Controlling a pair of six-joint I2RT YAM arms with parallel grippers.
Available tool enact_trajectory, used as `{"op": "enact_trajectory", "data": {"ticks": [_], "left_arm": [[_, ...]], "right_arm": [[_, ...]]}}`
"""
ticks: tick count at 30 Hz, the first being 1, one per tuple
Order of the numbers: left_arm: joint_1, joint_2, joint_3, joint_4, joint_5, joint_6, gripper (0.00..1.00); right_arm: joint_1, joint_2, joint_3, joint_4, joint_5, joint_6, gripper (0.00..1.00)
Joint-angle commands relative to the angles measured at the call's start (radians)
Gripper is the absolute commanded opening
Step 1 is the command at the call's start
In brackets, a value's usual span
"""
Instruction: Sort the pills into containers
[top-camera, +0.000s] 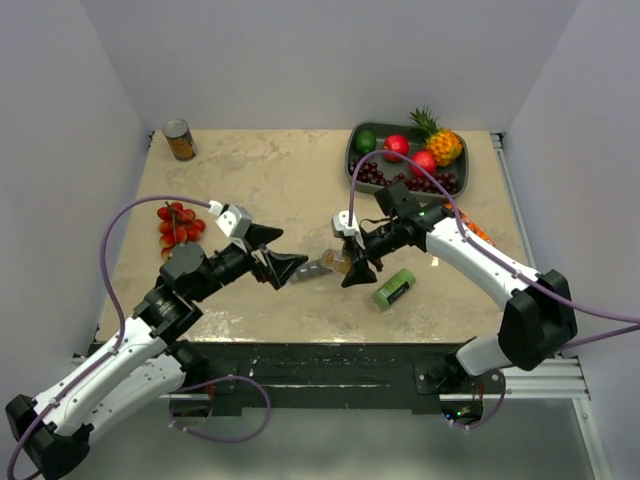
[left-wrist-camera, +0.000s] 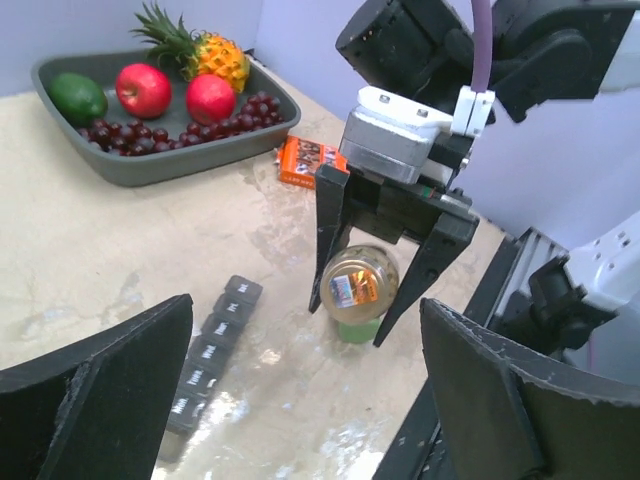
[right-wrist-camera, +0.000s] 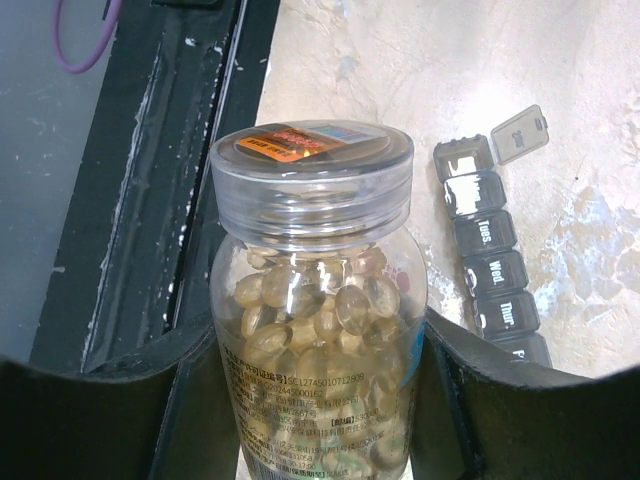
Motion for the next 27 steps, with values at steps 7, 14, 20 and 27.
{"op": "enact_trajectory", "data": {"ticks": [7, 14, 20, 27], "left_arm": [[0.005, 0.013, 0.001, -0.116, 0.148, 0.309, 1.0], [0.004, -0.033, -0.059, 0.023, 0.219, 0.325, 1.0], [0.005, -0.04, -0.068, 0.033, 0.058, 0.28, 1.0], [0.005, -0.033, -0.077, 0.047, 0.144, 0.303, 1.0]], "right_arm": [[-0.002, -0.062, -0.035, -0.01, 0.034, -0.081, 0.0], [-0.002, -0.098, -0.101, 0.04, 0.017, -0.086, 0.0], [-0.002, -0.114, -0.116, 0.052, 0.018, -0.092, 0.0], [0.0, -0.117, -0.116, 0.04, 0.012, -0.109, 0.0]]}}
